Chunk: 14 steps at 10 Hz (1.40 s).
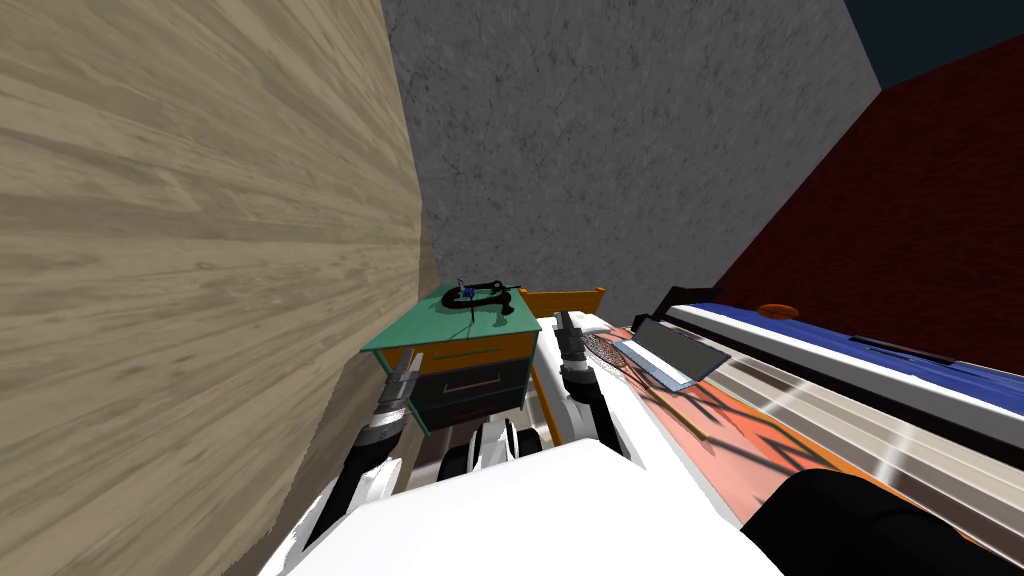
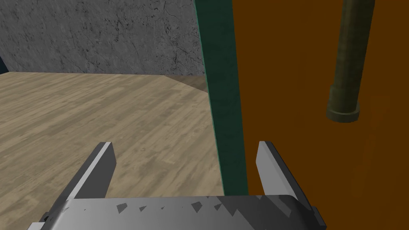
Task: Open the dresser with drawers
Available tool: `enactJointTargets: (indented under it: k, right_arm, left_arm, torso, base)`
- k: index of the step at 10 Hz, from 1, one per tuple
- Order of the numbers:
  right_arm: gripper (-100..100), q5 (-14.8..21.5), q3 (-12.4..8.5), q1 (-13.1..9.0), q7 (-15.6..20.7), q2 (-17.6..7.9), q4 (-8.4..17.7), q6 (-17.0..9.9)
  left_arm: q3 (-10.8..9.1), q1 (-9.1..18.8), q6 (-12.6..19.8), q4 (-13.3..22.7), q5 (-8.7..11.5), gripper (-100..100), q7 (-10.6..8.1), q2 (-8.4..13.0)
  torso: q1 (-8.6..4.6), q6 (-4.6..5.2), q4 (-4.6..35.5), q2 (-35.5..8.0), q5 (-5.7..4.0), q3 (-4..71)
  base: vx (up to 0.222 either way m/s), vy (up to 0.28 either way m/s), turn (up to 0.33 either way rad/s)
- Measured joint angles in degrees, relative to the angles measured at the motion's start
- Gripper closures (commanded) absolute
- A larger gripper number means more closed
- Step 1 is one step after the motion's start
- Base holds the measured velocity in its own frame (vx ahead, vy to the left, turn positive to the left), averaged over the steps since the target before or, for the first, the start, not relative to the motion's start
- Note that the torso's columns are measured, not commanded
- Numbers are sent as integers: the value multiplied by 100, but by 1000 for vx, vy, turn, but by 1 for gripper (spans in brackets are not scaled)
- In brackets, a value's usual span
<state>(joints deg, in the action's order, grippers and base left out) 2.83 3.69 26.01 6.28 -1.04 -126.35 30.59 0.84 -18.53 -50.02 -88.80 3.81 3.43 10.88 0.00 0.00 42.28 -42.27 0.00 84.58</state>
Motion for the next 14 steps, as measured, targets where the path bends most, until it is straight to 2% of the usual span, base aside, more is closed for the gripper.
enactJointTargets:
  k: [11,14]
  right_arm:
    - [0,0,0,0,0,0,0,0]
    - [0,0,0,0,0,0,0,0]
  left_arm:
    - [57,344,-1175,1700,-4,-100,38,-175]
    - [76,467,-1599,2282,-5,-100,45,-271]
  torso:
    - [0,0,0,-3,0,-2]
    - [1,0,0,0,0,0]
  base:
    - [19,10,-13]
    - [23,15,-16]
